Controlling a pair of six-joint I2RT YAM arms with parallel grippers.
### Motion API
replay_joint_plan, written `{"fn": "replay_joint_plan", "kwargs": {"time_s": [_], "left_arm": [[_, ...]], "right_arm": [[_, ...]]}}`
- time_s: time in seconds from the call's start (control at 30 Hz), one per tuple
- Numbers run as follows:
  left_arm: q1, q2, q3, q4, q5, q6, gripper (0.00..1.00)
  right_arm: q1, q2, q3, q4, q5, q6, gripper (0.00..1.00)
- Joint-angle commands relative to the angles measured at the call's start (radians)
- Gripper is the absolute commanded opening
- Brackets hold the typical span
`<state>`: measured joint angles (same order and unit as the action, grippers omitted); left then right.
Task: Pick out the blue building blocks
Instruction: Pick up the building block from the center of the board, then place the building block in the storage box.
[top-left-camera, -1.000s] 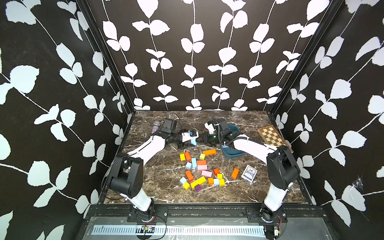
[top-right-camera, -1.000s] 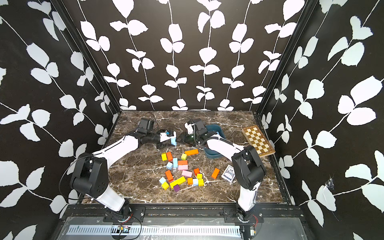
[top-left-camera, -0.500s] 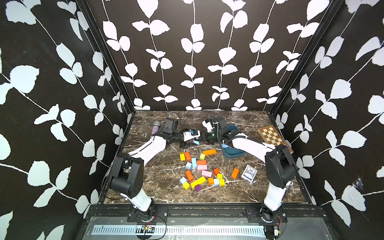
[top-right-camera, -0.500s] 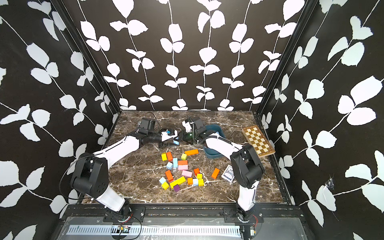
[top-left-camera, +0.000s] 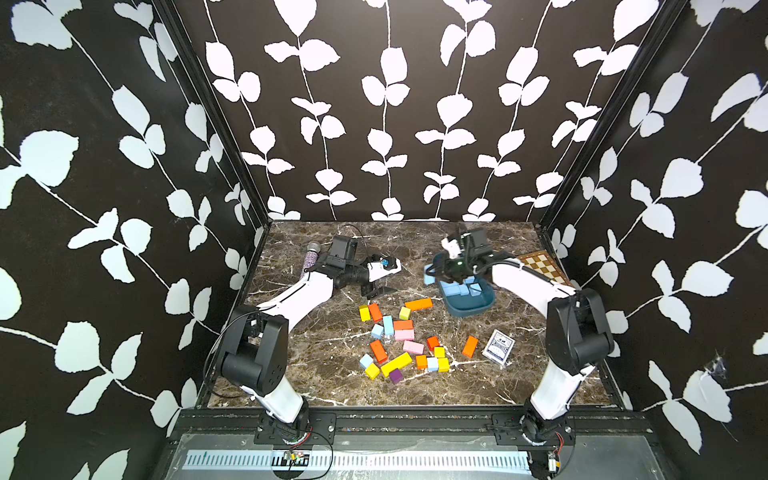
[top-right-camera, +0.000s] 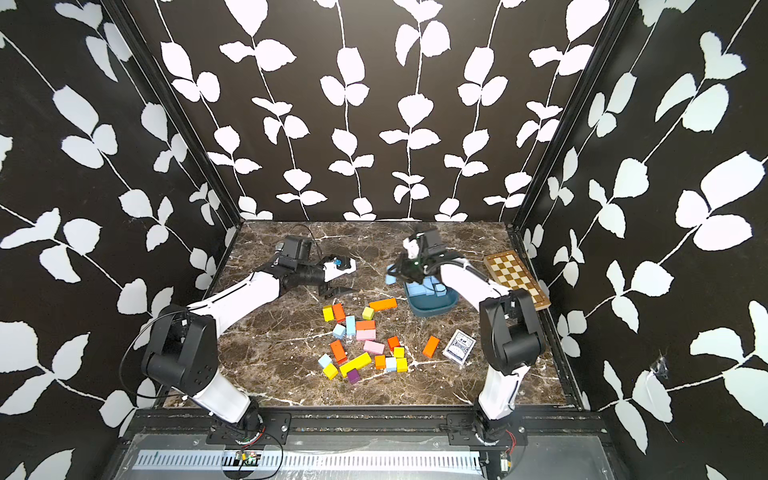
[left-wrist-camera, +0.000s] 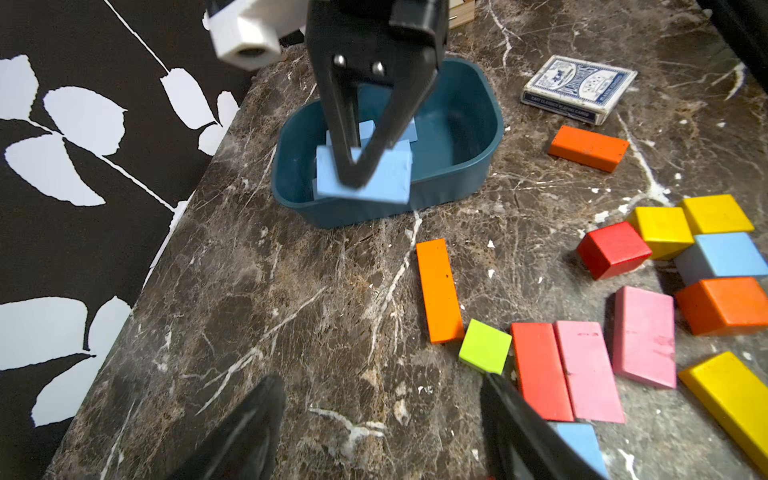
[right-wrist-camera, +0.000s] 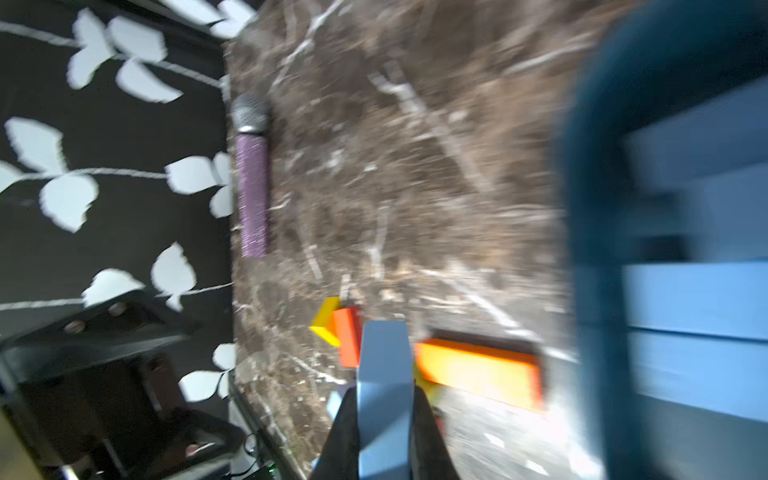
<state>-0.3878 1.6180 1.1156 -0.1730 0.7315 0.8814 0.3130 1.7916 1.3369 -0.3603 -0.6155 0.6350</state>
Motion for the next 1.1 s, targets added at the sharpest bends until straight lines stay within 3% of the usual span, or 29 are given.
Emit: {"fn": "replay_joint_plan", "kwargs": {"time_s": [0.0,0.23,0.83,1.07], "left_arm": [[-0.004,-0.001,0.019,-0.009,-0.017,-0.021,0.76],[-0.005,0.003,0.019,-0.035,-0.046,-0.01,0.76],[-0.008,0.056,0.079,-0.071,-0.04,-0.004,0.76],[-0.012,0.064,0.087,-0.072,-0.043,-0.003,0.76]], "right_arm": [[-0.063,0.033,0.074,-0.207,0.012,-0.174,0.1],[-0.084,0.144,0.151,-0.353,0.032,-0.294,0.11],[-0.085,0.289,0.209,-0.283,0.005,-0.287,0.17],[-0.085,0.302,0.232,-0.297,0.028,-0.294,0.27]]}}
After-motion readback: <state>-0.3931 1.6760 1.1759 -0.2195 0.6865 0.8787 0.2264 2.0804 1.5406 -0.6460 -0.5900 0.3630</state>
